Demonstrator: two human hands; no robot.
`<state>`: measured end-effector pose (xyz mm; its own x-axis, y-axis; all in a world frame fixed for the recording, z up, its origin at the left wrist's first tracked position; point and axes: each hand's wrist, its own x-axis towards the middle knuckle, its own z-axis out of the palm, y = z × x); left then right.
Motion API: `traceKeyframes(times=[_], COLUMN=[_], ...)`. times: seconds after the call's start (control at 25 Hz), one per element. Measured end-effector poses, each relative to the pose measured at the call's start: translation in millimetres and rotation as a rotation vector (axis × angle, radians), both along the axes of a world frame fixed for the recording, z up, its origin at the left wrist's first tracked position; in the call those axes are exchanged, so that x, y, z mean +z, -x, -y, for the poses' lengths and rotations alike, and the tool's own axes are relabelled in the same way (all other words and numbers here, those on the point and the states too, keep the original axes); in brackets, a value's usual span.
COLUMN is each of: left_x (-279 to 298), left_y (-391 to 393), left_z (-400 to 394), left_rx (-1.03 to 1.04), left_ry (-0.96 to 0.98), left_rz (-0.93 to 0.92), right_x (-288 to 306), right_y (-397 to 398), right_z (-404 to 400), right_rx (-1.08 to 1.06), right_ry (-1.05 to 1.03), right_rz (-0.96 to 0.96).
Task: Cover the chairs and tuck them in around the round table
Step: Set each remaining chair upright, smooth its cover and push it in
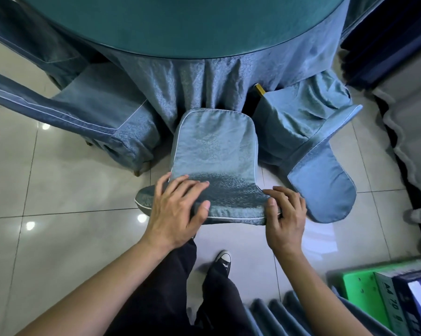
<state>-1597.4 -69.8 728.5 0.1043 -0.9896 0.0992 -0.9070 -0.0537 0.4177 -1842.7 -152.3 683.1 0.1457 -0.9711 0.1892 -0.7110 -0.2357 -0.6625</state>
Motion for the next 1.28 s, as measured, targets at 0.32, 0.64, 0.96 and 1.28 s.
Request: traceKeyframes(times=[0.32, 0.64, 0.96, 1.28], left_x=[-7.1, -9.1, -7.0, -14.3], left_y=[8.2, 9.8, -10.3, -39.9], left_z=[0.2, 8.6, 37.7, 70.5], left_rx=[0.010, 0.108, 0.149, 0.199], left_ry=[0.061, 0.105, 0.109, 0.145], left_rz=[0.103, 0.046, 0.038, 0.061], right_x=[-0.8, -7.9, -6.6, -6.4], right_y=[23.3, 20.3, -6.4, -39.4], right_z=[7.4, 33.4, 69.7, 108.5], right_rx=[0.377, 0.390, 0.408, 0.413], right_ry=[0.114, 0.173, 0.197, 0.208], right_rz=[-0.080, -0.118, -0.095, -0.112])
